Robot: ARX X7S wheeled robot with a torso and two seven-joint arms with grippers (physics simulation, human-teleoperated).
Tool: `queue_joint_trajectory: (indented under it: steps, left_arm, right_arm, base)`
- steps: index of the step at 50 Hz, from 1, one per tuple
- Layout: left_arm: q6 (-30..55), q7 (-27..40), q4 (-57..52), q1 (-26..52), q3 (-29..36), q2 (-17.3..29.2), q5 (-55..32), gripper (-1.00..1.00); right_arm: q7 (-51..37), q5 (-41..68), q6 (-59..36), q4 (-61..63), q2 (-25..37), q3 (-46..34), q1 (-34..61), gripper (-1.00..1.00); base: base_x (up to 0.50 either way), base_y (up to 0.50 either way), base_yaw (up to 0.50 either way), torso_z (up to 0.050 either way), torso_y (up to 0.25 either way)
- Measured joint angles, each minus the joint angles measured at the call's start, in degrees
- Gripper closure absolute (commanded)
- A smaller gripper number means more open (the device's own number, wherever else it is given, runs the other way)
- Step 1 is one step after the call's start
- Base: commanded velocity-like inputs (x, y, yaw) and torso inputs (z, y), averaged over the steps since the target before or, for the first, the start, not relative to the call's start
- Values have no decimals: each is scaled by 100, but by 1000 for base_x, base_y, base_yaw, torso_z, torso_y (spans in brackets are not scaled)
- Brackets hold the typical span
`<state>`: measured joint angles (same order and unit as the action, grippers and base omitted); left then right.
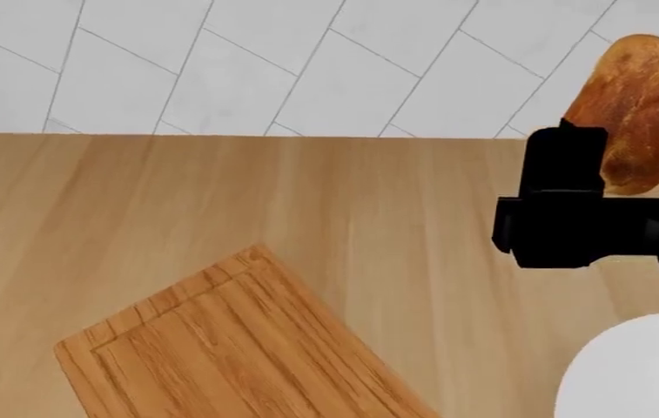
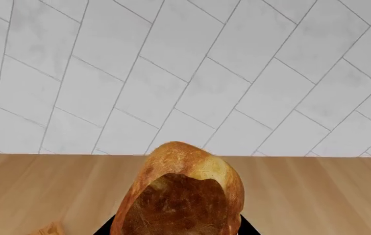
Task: Place all breads on the cutting board.
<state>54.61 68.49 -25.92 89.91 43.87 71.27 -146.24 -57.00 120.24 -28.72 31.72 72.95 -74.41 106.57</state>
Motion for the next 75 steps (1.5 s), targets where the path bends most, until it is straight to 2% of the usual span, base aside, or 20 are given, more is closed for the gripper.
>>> queue_joint_trajectory:
  steps: [14, 21, 51, 63, 75]
  left_arm:
    - [50, 22, 49, 65, 25, -104, -12, 100]
    - [263, 3, 207, 201, 103, -316, -40, 100]
    - [2101, -227, 2279, 1196, 1458, -2333, -761, 100]
    - [3021, -742, 3374, 1260, 1724, -3435, -487, 100]
    - [3374, -2408, 3985, 1256, 2022, -4129, 1023, 100]
  right_arm:
    - [-8, -49, -19, 29, 5, 22, -39, 100]
    - [-24, -40, -51, 53, 25, 18, -68, 100]
    - [49, 63, -99, 155, 117, 66, -155, 100]
    - [105, 32, -43, 176, 131, 62, -255, 100]
    - [159, 1, 20, 243, 230, 65, -356, 100]
  base:
    - [166, 0, 0, 0, 2]
    - [0, 0, 0, 0, 0]
    - [0, 0, 0, 1, 0]
    - [0, 0, 0, 0, 0]
    - [0, 0, 0, 0, 0]
